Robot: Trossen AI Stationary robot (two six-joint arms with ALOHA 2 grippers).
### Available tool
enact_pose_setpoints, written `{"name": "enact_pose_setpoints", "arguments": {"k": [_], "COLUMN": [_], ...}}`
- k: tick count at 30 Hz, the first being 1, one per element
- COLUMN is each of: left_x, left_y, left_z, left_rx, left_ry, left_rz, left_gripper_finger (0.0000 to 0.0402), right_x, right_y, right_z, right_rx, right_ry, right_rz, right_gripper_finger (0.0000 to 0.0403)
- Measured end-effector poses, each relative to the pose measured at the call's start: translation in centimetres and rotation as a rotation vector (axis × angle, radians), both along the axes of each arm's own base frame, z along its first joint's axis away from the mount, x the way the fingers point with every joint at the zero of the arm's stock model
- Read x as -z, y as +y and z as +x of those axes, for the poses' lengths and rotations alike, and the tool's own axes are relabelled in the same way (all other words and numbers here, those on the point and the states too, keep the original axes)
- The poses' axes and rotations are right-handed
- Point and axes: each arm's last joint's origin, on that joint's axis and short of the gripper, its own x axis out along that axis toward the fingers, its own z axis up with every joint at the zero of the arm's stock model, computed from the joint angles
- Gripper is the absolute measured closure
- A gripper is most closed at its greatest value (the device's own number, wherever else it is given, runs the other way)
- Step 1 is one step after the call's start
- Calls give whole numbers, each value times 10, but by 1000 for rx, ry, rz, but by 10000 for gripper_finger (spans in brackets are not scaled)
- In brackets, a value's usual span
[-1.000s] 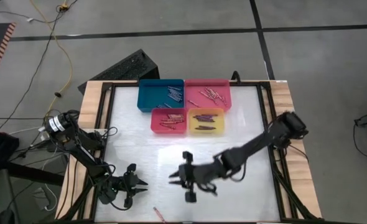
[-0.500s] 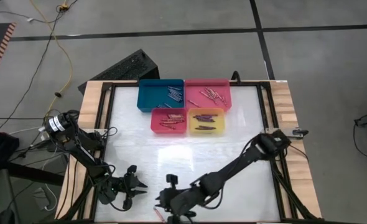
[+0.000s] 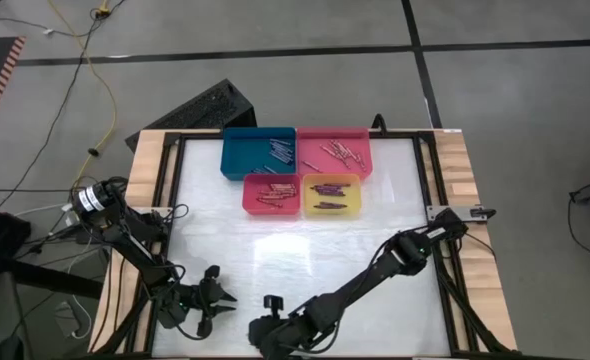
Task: Sort crayons
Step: Put the red crayon into the red bin
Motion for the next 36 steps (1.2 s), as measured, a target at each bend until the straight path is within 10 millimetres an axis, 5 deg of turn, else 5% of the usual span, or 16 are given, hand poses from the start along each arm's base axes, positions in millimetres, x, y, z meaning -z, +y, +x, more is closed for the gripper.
{"name": "enact_pose_setpoints", "arguments": {"k": [11, 16, 29, 36], "left_x": [0, 0, 0, -1], "left_y": [0, 0, 0, -1], "left_z": [0, 0, 0, 0], "left_rx": [-1, -2, -8, 18], "left_ry": [-1, -1, -6, -16], "left_rz": [1, -2, 0, 11], "left_gripper_finger": [307, 307, 307, 307], "right_x": [20, 39, 42, 61], "right_y": [7, 9, 6, 9], "right_z": [0, 4, 7, 9], "right_rx": [27, 48, 122, 121], "right_ry": [53, 80, 66, 98], "right_rz": [19, 24, 46, 44], "right_gripper_finger": [225, 223, 223, 223]}}
